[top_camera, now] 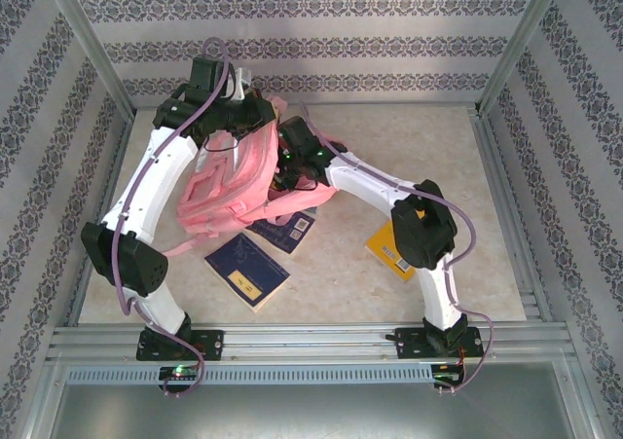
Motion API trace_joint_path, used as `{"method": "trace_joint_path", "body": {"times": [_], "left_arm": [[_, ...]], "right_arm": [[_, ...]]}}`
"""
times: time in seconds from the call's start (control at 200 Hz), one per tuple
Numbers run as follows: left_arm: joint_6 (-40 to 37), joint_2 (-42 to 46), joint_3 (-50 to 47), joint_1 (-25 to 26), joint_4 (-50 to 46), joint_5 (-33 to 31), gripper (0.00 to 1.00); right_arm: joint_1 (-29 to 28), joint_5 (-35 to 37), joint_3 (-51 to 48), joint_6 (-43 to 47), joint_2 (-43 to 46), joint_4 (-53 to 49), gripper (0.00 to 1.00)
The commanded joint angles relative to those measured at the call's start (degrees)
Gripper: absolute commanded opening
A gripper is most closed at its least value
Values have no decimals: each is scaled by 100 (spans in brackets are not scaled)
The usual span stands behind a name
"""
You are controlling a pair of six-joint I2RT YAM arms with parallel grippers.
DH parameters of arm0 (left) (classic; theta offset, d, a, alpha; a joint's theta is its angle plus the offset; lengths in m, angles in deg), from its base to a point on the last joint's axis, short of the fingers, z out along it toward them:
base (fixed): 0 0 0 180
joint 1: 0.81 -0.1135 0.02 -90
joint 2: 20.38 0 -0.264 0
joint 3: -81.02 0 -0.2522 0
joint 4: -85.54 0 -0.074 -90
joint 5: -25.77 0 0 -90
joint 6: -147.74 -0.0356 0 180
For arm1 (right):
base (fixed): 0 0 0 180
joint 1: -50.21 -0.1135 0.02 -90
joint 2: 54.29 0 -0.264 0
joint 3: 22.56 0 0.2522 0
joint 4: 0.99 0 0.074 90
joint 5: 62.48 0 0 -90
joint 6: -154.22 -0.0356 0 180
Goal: Pack books, pencil case, and school supplies into a backpack
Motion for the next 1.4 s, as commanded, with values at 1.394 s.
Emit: {"method": "trace_joint_path", "body": {"times": [1.394], "left_arm": [[-283, 273, -85, -170, 543, -252, 0]], "right_arm": [[1080, -41, -2314, 3100, 3819, -616, 75]]}}
